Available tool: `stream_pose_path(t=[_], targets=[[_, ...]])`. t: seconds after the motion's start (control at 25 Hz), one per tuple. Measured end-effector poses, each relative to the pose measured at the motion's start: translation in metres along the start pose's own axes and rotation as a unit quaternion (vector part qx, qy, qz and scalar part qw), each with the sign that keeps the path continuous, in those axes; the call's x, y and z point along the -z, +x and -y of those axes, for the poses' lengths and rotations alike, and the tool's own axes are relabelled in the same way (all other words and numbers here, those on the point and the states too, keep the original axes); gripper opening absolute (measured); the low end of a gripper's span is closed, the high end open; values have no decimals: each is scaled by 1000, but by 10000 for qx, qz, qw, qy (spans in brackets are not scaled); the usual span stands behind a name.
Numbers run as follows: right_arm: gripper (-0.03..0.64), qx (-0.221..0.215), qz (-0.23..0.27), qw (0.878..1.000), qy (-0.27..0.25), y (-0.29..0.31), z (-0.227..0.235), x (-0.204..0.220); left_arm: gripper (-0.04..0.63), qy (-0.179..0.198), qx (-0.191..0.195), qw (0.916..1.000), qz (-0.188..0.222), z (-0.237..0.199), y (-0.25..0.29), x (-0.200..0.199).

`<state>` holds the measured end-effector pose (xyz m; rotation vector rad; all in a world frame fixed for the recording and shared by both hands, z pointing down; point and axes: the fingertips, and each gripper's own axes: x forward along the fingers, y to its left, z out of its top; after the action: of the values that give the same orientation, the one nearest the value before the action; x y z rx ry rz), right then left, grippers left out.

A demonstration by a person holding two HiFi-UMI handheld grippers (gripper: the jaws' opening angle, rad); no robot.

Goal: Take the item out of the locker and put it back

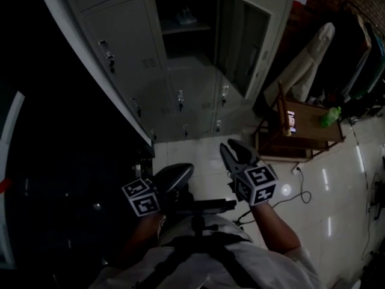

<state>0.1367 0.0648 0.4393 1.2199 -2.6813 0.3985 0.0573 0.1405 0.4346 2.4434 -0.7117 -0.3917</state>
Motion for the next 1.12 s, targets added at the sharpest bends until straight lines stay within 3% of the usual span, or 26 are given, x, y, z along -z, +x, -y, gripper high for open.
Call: stream_pose_path(t=[0.44, 1.12], targets=[[69, -143, 231, 9996, -60, -56, -39, 5, -3, 166, -37, 9999, -25, 49, -29, 25], [2, -15, 205, 9997, -112, -65, -70, 18, -3, 42, 125, 9999, -98, 62, -56, 28]])
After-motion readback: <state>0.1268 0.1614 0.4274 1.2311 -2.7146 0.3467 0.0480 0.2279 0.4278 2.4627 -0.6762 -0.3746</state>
